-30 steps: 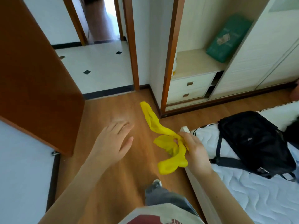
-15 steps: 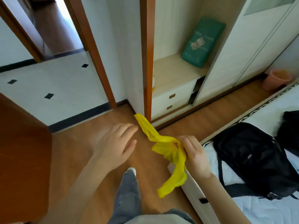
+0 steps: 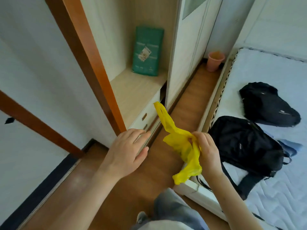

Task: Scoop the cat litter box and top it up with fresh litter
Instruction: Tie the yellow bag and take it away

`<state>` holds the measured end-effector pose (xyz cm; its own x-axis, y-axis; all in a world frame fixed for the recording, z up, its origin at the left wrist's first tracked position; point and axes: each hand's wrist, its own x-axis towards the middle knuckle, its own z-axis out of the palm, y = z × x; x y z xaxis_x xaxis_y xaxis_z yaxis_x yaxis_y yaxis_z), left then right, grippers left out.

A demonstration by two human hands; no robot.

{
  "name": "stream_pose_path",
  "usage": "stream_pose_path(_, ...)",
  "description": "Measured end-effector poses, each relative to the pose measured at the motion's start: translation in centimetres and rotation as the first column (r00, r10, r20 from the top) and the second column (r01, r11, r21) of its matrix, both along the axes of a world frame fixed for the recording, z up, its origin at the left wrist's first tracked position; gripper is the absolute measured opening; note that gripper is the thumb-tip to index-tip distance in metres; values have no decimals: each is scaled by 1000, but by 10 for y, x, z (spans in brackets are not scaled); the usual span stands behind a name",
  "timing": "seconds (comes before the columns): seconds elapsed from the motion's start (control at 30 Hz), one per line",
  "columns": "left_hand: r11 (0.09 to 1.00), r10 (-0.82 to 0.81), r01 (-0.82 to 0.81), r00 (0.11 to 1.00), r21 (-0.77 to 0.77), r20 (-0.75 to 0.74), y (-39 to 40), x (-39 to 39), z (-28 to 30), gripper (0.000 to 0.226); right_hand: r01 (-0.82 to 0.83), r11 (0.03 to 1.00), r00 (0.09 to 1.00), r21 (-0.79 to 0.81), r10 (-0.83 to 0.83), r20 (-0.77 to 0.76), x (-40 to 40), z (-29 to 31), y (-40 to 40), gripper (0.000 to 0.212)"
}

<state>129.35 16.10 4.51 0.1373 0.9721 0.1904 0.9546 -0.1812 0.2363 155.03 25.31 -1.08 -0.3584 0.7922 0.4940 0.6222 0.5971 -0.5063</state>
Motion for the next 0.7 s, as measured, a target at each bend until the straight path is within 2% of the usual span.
stream_pose_path(0.27,980,-199,199,980,8,-3,144,-2,-13,45,208,973,975,-102,-214,-54,-7,-10,85,20)
stream_pose_path(0.4,962,-271,272,962,22,-16,225,9,-17,45,211,972,974,-103,-218,-65,0,-13,150,26)
stream_pose_path(0.53,952,-304,305,952,39,-27,304,23,-8,46,248,959,957,-136,-264,-116,9,-4,216,48)
stream_pose_path(0.7,931,-363,363,932,44,-6,400,43,2,46,259,949,942,-182,-290,-170,25,16,298,45)
